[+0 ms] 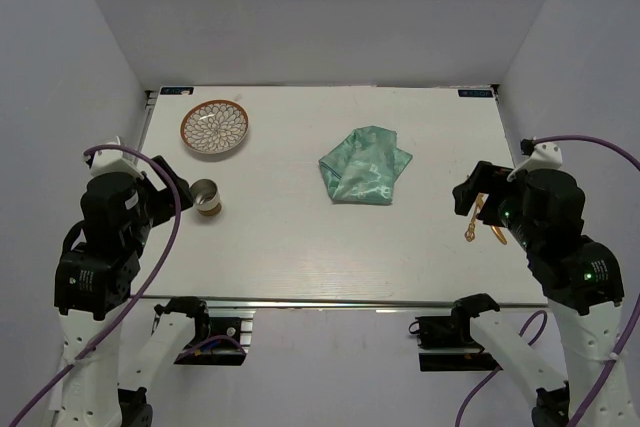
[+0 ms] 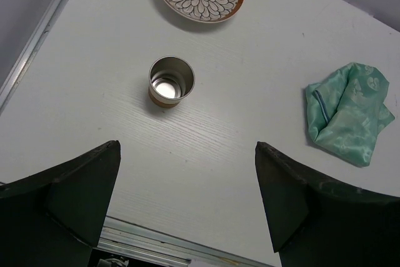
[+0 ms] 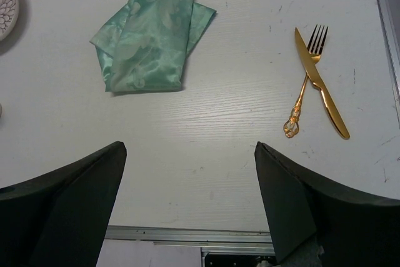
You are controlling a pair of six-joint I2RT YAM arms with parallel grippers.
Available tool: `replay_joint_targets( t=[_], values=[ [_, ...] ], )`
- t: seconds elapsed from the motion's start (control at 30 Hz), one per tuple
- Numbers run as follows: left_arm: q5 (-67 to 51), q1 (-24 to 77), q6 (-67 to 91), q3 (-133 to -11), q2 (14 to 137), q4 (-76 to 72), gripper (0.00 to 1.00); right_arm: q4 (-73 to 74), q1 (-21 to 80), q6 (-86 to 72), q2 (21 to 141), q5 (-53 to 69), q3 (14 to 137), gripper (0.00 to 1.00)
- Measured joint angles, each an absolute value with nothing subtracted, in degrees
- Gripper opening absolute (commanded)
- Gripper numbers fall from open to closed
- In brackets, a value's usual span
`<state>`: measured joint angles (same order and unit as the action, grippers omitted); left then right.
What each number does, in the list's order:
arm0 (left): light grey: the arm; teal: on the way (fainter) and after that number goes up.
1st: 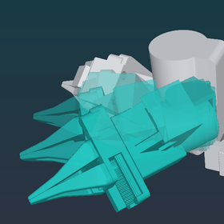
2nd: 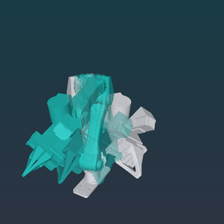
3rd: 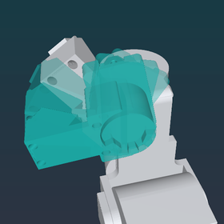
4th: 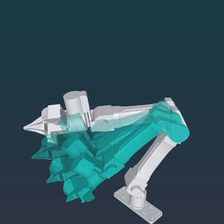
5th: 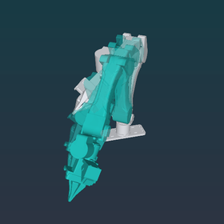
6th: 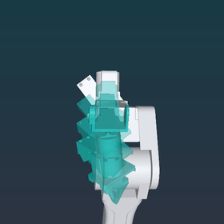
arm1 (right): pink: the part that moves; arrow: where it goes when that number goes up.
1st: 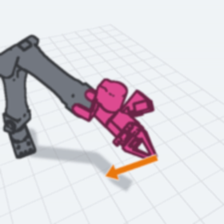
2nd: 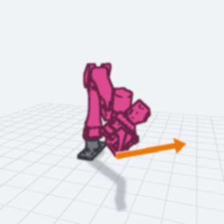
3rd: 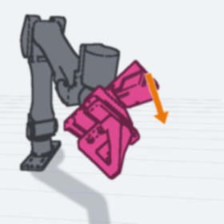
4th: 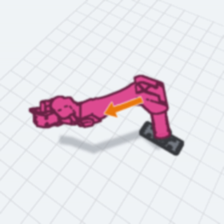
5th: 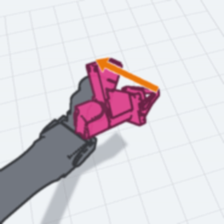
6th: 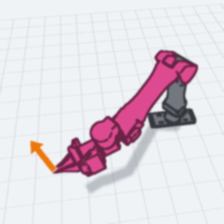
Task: Set the dinner table for one person
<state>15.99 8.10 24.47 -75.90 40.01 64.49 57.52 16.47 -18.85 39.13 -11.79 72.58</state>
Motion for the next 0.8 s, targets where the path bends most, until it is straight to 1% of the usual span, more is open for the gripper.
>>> replay_joint_targets(
  t=[0.23, 0.33, 0.43, 0.53, 0.67, 0.73, 0.8],
  values=[
    [15.6, 8.1, 24.5, -75.9, 40.0, 64.7, 0.98, 53.0, 16.5, -18.9, 37.8, -9.9, 70.7, 0.89],
    [14.0, 8.1, 24.5, -75.1, 40.0, 64.4, 0.98, 46.2, 16.2, -19.1, 41.8, -5.0, 66.4, 0.89],
    [11.2, 8.1, 24.4, -73.5, 40.4, 64.3, 0.98, 38.5, 16.1, -19.3, 53.2, 0.1, 63.5, 0.89],
    [7.4, 8.1, 24.4, -72.1, 41.7, 64.2, 0.98, 30.8, 15.8, -19.3, 69.1, 3.6, 64.0, 0.89],
    [1.9, 8.0, 24.2, -68.9, 42.8, 64.1, 0.98, 24.3, 14.4, -19.3, 84.7, 6.9, 66.3, 0.89],
    [0.3, 8.0, 23.8, -68.0, 42.9, 64.5, 0.98, 22.7, 13.6, -19.0, 92.2, 8.2, 71.1, 0.89],
    [-0.6, 8.0, 23.2, -68.0, 43.0, 64.9, 0.98, 21.9, 13.0, -18.2, 99.8, 9.1, 78.5, 0.87]
  ],
)
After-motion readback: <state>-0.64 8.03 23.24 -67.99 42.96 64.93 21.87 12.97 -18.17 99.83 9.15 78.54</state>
